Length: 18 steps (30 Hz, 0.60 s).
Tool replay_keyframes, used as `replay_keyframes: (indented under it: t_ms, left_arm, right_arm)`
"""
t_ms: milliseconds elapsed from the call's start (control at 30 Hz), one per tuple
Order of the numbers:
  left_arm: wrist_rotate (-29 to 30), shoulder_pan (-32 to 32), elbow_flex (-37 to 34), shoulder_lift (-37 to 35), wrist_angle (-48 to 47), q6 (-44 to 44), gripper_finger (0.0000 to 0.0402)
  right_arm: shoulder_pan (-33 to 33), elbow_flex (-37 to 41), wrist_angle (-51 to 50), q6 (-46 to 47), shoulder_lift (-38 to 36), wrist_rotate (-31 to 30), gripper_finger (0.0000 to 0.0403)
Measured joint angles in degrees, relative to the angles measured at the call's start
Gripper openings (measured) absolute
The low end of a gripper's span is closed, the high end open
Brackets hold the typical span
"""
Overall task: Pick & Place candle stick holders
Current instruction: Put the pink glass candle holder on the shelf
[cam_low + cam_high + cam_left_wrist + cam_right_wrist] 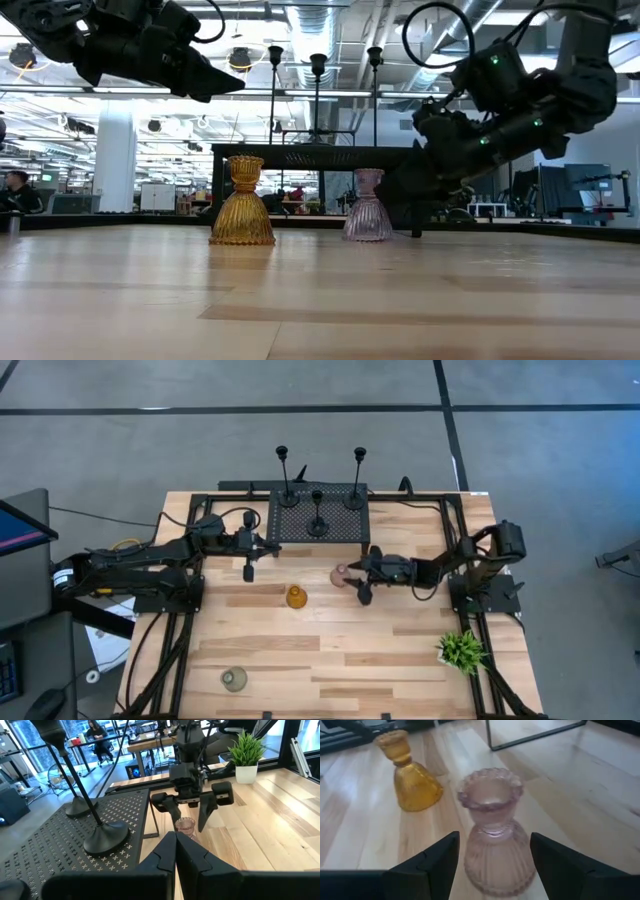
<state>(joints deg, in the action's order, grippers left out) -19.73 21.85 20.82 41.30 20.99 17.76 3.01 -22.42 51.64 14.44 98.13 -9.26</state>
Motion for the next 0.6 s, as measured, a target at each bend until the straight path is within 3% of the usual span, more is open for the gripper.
replay_keyframes:
  t_ms: [600]
  left_arm:
    - [0.02,0.00,0.00,0.00,0.02,0.00,0.0008]
  right_arm:
    - [1.13,-7.30,-7.52,-3.90,0.70,1.50,0.0234]
